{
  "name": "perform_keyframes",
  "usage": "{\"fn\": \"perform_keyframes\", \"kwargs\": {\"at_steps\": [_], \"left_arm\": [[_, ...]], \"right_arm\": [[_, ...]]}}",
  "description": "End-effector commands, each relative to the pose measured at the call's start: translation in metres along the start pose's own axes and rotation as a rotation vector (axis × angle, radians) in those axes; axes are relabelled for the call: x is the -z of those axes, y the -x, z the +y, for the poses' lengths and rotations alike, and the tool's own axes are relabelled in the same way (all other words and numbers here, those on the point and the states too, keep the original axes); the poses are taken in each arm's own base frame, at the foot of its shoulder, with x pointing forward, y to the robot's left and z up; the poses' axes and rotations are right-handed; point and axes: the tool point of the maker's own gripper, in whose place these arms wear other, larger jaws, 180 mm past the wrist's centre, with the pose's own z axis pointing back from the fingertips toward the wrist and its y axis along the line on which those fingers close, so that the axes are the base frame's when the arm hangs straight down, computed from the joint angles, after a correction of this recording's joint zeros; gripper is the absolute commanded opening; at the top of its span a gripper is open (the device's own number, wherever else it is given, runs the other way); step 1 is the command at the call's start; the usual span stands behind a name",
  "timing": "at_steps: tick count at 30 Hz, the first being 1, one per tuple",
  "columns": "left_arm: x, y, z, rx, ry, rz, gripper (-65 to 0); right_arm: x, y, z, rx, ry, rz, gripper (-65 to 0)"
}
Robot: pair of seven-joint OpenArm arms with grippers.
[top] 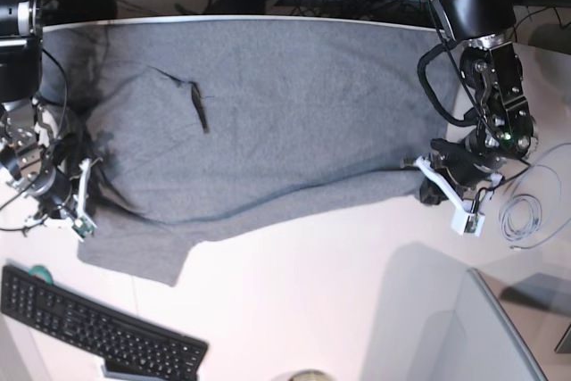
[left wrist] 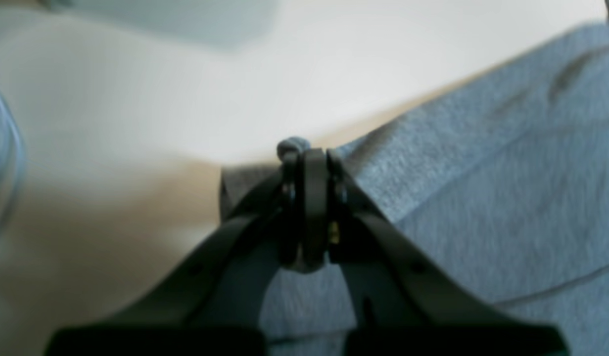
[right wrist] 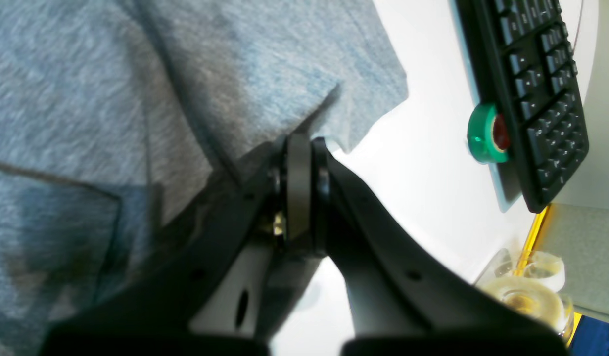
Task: Layout the t-shirt on the table in an organized manner, then fold the t-shirt properly
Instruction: 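Lift the hem and fold it toward the collar with both grippers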
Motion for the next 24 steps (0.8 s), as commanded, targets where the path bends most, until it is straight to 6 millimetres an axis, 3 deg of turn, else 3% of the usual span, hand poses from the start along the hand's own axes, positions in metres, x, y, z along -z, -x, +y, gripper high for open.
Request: {"fn": "perform_keyframes", "kwargs": {"at_steps": [1,7,13,20,24], "left_arm": [[-0.006,-0.019,0.005,0.017,-0.010,-0.060,-65.0],[-0.011,-0.010,0.007,0.024,-0.017,-0.047,-65.0],[-0.025,-0.016,0.043,-0.027,-0.099,-0.078,-65.0],[-0.026,-0.018,0.045,-0.029,-0.103,-0.081,-65.0],[-0.028,-0.003,0.043,-0.034,-0.102,-0.056,-65.0]], "right_arm": [[-0.004,-0.014,-0.026,-0.012,0.051,-0.043,-65.0],[-0.007,-0.010,-0.030,0.011,0.066,-0.043,-65.0],[-0.016,0.001,-0.056,0.099,0.143,-0.040,-65.0],[-0.017,0.005,-0.053,0.104,0.140,-0.034,-65.0],[-0.018,0.014,-0.041,0.107,0.123,-0.017,-65.0]]}}
